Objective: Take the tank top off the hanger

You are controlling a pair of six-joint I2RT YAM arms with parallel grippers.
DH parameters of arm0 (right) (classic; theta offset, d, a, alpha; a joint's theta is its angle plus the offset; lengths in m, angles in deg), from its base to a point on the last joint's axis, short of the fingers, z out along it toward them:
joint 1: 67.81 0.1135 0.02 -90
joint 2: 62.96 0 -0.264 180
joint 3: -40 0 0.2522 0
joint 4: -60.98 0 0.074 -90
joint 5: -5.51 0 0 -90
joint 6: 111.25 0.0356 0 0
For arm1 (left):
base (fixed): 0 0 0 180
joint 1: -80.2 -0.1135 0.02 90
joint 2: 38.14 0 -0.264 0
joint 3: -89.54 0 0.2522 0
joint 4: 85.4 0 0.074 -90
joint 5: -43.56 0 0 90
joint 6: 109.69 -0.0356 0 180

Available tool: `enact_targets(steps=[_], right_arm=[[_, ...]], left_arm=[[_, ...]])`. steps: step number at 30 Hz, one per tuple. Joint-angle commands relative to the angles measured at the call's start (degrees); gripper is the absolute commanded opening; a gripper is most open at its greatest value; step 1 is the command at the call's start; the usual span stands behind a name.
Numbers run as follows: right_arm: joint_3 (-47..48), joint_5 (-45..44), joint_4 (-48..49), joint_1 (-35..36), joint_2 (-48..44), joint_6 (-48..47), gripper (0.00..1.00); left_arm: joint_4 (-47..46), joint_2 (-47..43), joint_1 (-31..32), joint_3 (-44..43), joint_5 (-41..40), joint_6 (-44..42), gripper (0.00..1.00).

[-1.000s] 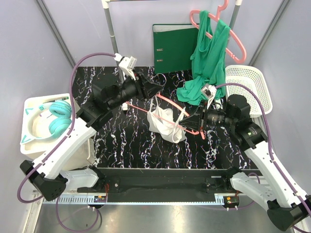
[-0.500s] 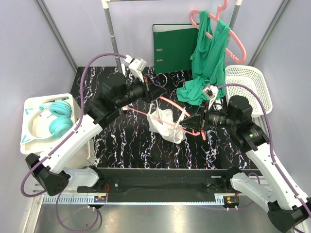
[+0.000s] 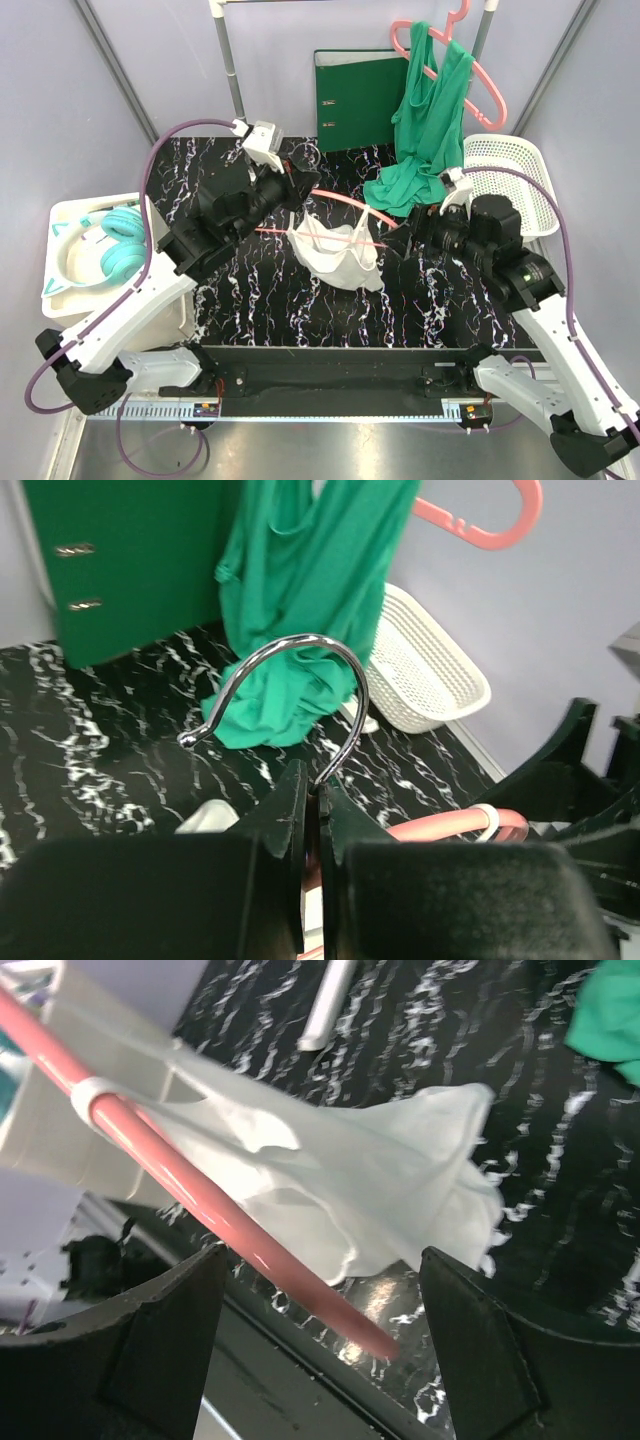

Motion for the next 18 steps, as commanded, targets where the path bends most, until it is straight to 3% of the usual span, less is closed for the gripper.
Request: enact_targets(steps=[1,7,11,18], right_arm=[[7.76,-13.15,-8.07,0.3,1.54,-2.64,0.86],[14.26,-13.86,-9.57,0.39,4.79,-3.34,0.88],[16.82,-7.2,-7.65,0.74,8.13,-1.34,0.84],[17.17,-5.59,-1.04,6.79,12.87,1.93,0.66]], left_arm=[[-4.9,-1.9,0.6,-0.75,-8.22,-3.62,0.0],[-5.69,-1.72,1.3,-0.05,-11.65,-4.85,0.0],[-6.3,-0.76,1.57,-0.22,-13.05,-5.38,0.0],[-7.1,0.38,1.75,-0.22,-14.11,-5.46,0.0]])
